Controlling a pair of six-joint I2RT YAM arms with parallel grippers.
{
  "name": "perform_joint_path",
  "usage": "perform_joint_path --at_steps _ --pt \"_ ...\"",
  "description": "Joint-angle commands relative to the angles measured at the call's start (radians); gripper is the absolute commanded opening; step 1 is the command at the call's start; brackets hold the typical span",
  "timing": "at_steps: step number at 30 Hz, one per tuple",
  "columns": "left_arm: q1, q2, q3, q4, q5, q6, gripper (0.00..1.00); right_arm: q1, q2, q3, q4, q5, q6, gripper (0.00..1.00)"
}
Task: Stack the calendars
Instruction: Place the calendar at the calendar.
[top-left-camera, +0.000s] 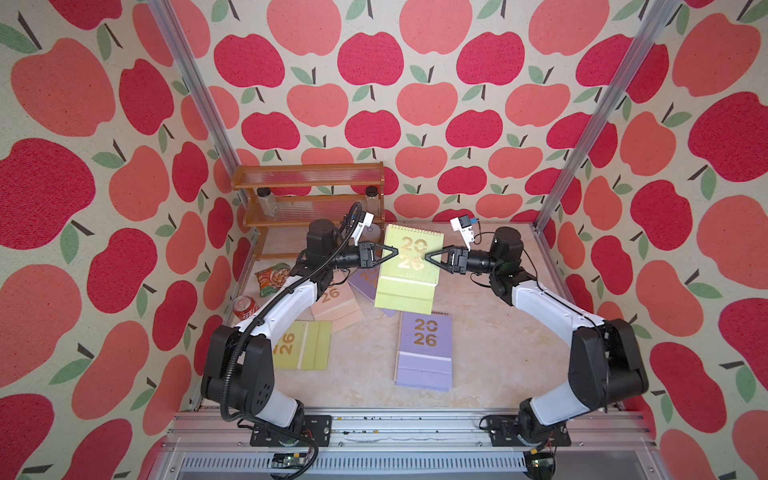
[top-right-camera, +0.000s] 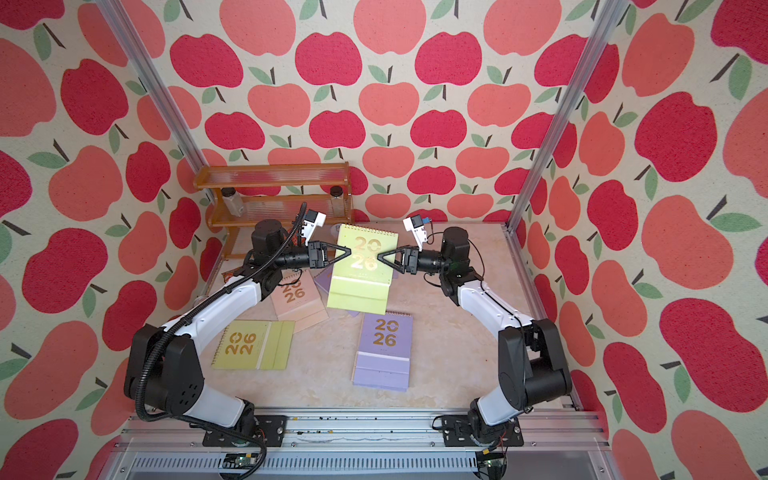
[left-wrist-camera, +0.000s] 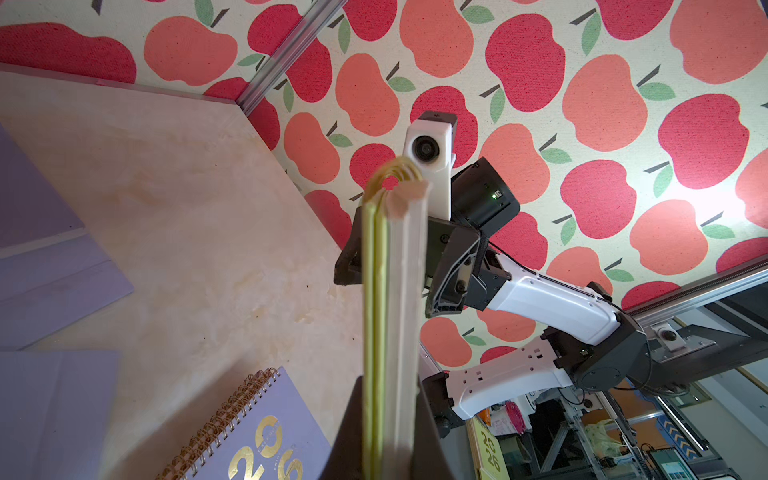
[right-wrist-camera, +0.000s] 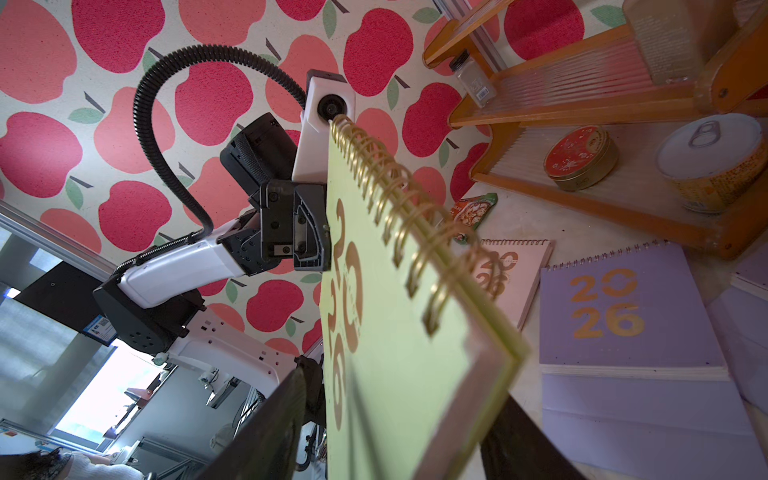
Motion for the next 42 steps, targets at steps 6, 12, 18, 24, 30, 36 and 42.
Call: perform_joint_path --at_steps 6,12,18,24,30,36,42 --pt "-0.007 0.023 0.016 0.083 0.034 -0.013 0.0 0.009 0.019 -0.022 0.162 -0.03 0.103 0.31" --pt "-0.005 0.051 0.013 0.058 0.021 0.004 0.31 0.01 0.008 -0.047 0.211 -0.045 0.144 0.0" --pt "0.055 0.053 0.068 -0.132 0.003 0.108 0.82 0.002 -0.058 -0.017 -0.287 0.034 -0.08 0.0" --pt "0.159 -0.024 0.07 -0.27 -0.012 0.198 0.86 -0.036 -0.106 -0.019 -0.605 0.025 -0.159 0.0" --pt "0.197 -0.063 0.04 -0.309 -0.017 0.223 0.86 -0.064 -0.151 -0.103 -0.695 -0.011 -0.148 0.0" --pt "0.2 -0.072 0.027 -0.321 -0.013 0.228 0.86 -0.066 -0.177 -0.207 -0.7 -0.018 -0.143 0.0" --pt "0.201 -0.072 0.026 -0.333 -0.012 0.232 0.86 -0.057 -0.171 -0.302 -0.611 -0.024 -0.096 0.0"
